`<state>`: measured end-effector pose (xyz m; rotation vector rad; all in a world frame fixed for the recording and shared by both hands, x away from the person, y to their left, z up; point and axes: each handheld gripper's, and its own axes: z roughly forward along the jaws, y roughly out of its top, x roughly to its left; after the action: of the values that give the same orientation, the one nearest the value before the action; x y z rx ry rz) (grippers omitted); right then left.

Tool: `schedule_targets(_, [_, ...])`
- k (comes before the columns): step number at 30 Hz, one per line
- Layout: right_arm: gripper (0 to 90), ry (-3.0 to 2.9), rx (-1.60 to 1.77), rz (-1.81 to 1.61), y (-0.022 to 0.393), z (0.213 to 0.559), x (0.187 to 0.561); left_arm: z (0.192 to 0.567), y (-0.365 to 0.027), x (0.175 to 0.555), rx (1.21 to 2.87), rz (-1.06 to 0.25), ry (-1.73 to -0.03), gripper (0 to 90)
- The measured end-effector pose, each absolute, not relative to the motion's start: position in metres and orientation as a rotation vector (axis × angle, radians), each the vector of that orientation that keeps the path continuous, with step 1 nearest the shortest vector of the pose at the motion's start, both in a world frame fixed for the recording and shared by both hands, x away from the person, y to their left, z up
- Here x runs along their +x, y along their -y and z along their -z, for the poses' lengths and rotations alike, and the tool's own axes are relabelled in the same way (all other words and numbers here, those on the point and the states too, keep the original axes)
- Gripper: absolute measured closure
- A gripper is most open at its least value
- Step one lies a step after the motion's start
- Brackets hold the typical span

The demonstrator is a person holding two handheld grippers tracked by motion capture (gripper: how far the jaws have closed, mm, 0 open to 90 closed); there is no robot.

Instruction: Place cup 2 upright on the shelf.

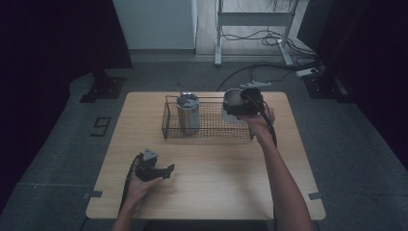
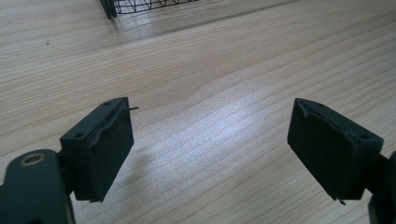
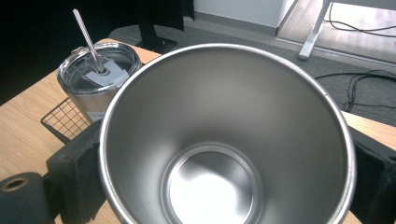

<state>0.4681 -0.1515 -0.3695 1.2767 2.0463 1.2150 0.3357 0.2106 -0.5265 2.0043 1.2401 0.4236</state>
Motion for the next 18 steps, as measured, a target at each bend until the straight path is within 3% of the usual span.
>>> schedule_targets(18, [6.2,-2.063,1.321,-1.167,0.145,0.380,0.496,0.526,-0.212,0.336,2.003,-0.420,-1.241,14.5])
